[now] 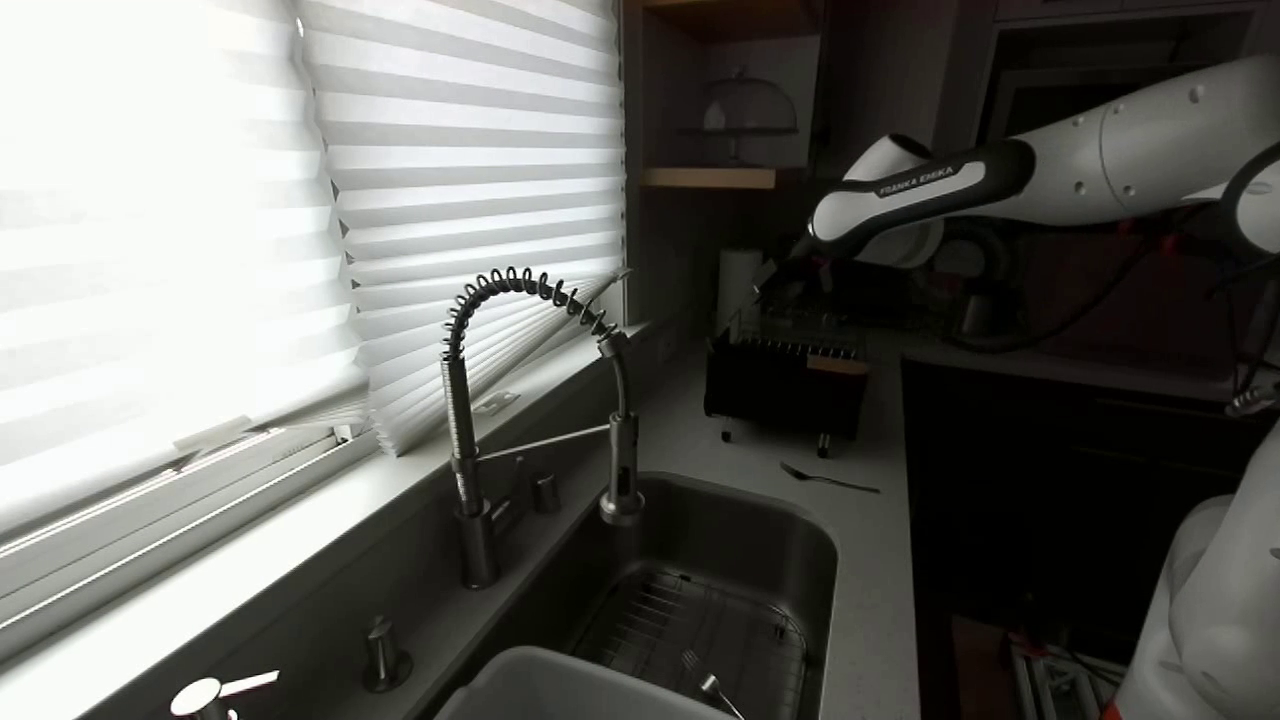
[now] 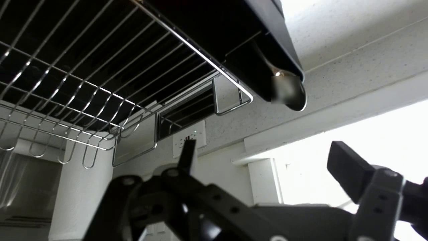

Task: Put the silver spoon in the drying rack

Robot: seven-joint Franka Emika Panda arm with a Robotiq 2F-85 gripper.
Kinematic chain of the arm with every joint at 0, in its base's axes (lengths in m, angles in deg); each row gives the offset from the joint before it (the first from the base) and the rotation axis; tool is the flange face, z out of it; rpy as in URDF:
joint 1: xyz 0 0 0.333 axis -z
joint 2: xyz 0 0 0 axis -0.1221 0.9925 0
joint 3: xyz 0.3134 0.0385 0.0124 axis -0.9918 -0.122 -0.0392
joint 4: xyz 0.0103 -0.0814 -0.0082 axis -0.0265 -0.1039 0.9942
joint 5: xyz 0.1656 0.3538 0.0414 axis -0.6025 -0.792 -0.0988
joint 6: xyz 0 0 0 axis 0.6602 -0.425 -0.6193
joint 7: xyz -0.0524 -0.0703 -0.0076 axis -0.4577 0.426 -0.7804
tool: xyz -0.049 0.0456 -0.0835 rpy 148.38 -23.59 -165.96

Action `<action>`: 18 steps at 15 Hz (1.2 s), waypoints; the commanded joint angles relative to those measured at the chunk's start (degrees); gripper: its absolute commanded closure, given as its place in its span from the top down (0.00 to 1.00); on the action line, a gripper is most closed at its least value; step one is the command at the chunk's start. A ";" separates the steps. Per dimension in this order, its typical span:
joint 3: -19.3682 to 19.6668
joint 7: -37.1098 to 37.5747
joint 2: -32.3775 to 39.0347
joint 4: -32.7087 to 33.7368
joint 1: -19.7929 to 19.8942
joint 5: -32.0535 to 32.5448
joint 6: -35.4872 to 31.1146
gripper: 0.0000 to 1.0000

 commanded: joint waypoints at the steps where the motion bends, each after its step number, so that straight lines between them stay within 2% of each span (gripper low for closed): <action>1: -1.92 7.88 -5.62 -0.47 1.24 8.80 10.48 1.00; 7: -4.66 15.77 -10.65 0.15 1.82 15.70 21.77 1.00; 11: -5.41 18.99 -11.71 1.28 1.74 16.69 28.15 1.00; 13: -5.44 19.31 -11.98 1.53 1.53 16.91 29.49 1.00; 18: -4.67 17.45 -11.49 1.75 0.69 15.33 27.50 1.00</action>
